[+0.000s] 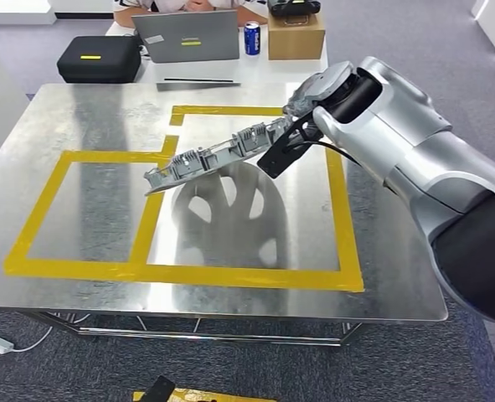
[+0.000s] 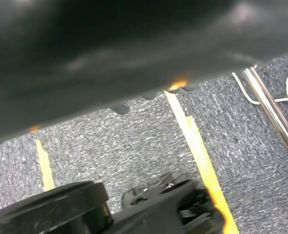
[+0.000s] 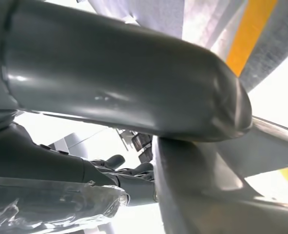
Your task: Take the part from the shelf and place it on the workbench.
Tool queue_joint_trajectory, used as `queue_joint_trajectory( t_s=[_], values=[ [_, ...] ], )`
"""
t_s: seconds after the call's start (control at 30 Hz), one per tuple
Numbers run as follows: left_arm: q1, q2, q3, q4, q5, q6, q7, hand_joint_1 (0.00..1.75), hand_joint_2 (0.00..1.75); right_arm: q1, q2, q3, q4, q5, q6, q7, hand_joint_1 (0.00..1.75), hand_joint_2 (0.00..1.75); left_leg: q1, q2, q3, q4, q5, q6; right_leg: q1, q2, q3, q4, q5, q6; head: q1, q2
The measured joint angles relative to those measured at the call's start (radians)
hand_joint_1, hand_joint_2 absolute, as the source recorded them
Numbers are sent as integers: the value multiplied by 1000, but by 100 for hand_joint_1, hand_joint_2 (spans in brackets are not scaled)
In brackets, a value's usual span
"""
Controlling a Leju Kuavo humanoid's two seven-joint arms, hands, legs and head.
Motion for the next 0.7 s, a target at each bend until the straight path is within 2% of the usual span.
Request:
queue_joint_trajectory(
  t_s=[0.03,0.07,0.1,0.17,0.2,0.27,0.37,0.43,0.5,0.53,0.57,0.6,0.67,0.7],
  values=[
    [0,0,0,1,0,0,0,0,0,0,-1,7,2,-4,1,1,0,0,0,0,-16,35,-6,-1,0,0,0,0,0,0,0,0],
    [0,1,0,1,0,0,0,0,0,0,-2,13,4,-9,1,1,0,0,1,0,-16,37,7,-1,0,1,0,1,-1,0,0,0],
    [0,1,0,1,0,0,0,0,0,0,-5,19,5,-13,2,3,0,0,1,0,2,0,36,0,0,1,1,1,-1,0,0,0],
    [0,2,0,2,0,0,0,0,0,-3,-10,28,7,-19,1,5,0,0,0,1,63,-121,99,6,2,3,2,3,-3,3,0,0],
    [-1,3,0,2,0,0,0,0,0,-5,-13,32,8,-21,1,5,0,0,-1,1,88,-173,113,10,4,4,0,5,-4,7,0,0],
    [-3,3,0,2,0,0,0,0,0,-8,-20,40,11,-25,1,8,0,0,-4,1,106,-216,111,18,7,5,-6,6,-4,15,1,0],
    [-4,4,1,2,0,-1,0,0,0,-9,-28,52,12,-42,2,15,0,0,-2,1,109,-226,113,33,4,3,-16,16,-13,30,2,0],
    [-8,3,1,2,0,-2,0,0,0,-11,-35,61,13,-58,4,21,0,0,1,3,112,-230,115,43,3,2,-56,95,-57,39,4,0],
    [-11,3,1,2,0,-4,0,0,0,-8,-45,74,13,-72,4,21,0,0,0,4,112,-230,114,48,2,1,-120,229,-113,44,6,0],
    [-11,3,1,2,0,-5,0,0,0,-5,-50,82,12,-76,4,18,0,0,0,4,113,-229,114,49,2,1,-144,276,-124,46,6,0],
    [-10,3,1,2,0,-6,0,0,0,-2,-56,92,12,-80,4,16,0,0,0,3,113,-229,114,50,1,1,-153,287,-116,46,6,0],
    [-10,3,1,2,0,-6,0,0,0,-1,-60,102,12,-82,3,15,0,0,0,2,113,-228,113,50,0,1,-141,259,-92,45,6,0],
    [-11,3,1,2,0,-7,0,0,0,-3,-65,117,12,-85,3,13,0,0,-1,1,113,-226,112,47,-1,0,-79,128,-29,41,6,0],
    [-11,2,1,2,0,-7,0,0,0,-6,-66,122,12,-87,3,13,0,0,-3,0,112,-224,110,43,-1,0,-48,68,-10,38,6,0]
  ],
)
